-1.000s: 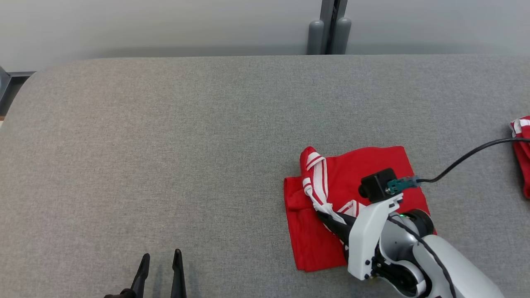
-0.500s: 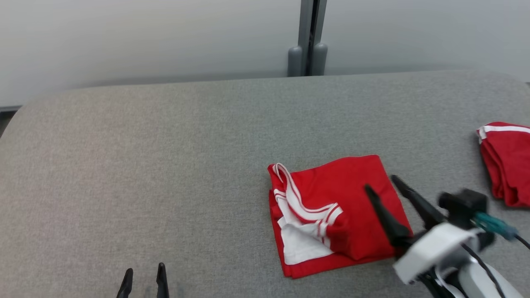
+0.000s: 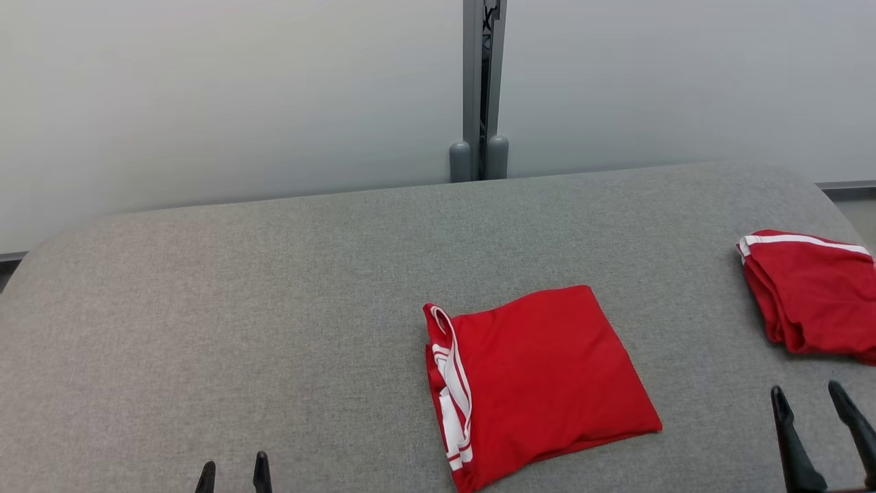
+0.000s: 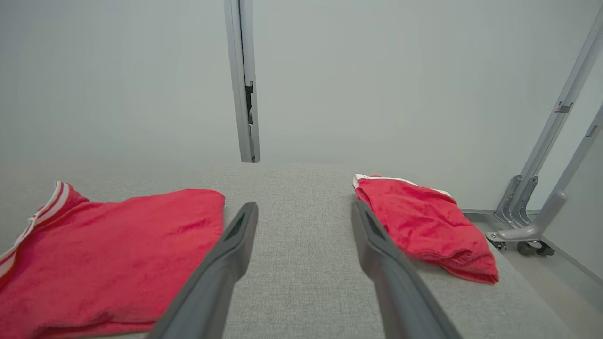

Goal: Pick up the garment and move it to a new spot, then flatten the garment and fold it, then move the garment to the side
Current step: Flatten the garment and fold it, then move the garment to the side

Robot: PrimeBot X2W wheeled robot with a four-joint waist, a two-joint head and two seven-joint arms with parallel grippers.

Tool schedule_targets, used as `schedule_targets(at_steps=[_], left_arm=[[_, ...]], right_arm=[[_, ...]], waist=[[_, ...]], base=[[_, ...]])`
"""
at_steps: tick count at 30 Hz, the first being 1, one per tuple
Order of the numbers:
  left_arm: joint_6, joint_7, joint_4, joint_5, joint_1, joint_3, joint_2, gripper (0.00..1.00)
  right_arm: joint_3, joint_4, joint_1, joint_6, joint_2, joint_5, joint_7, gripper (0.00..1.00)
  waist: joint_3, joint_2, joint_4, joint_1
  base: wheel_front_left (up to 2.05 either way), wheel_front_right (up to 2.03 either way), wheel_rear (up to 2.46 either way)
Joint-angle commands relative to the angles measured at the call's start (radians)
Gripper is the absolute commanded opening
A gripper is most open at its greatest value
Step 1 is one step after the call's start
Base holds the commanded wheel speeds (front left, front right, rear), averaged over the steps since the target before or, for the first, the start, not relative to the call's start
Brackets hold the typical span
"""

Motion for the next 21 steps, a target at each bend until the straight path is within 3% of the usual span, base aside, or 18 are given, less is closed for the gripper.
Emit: schedule_targets(at_steps=[1,9,17,21], left_arm=[[-0.003,-0.004,0.003,0.003,0.016,0.004,0.004,1.0],[-0.007,-0.004,-0.007,0.045,0.036,0.02,0.004,1.0],[-0.014,-0.004,-0.021,0.061,0.034,0.045,0.004,1.0],[-0.01,-0.004,-0.031,0.057,0.019,0.036,0.004,1.0]], right_arm=[[-0.038,-0.007,0.043,0.001,0.022,-0.023,-0.004,1.0],[-0.125,-0.021,0.112,0.001,0.083,-0.102,-0.005,1.0],[-0.101,-0.045,0.086,0.001,0.09,-0.116,-0.005,1.0],[-0.029,-0.043,0.033,0.001,0.098,-0.118,-0.005,1.0]], waist=[[-0.017,-0.0001,0.003,0.0],[-0.039,-0.0001,0.006,0.0],[-0.034,-0.0001,0.027,0.0],[-0.023,-0.0001,0.049,0.0]], base=[[0.0,0.0,0.0],[0.0,0.0,0.0],[0.0,0.0,0.0],[0.0,0.0,0.0]])
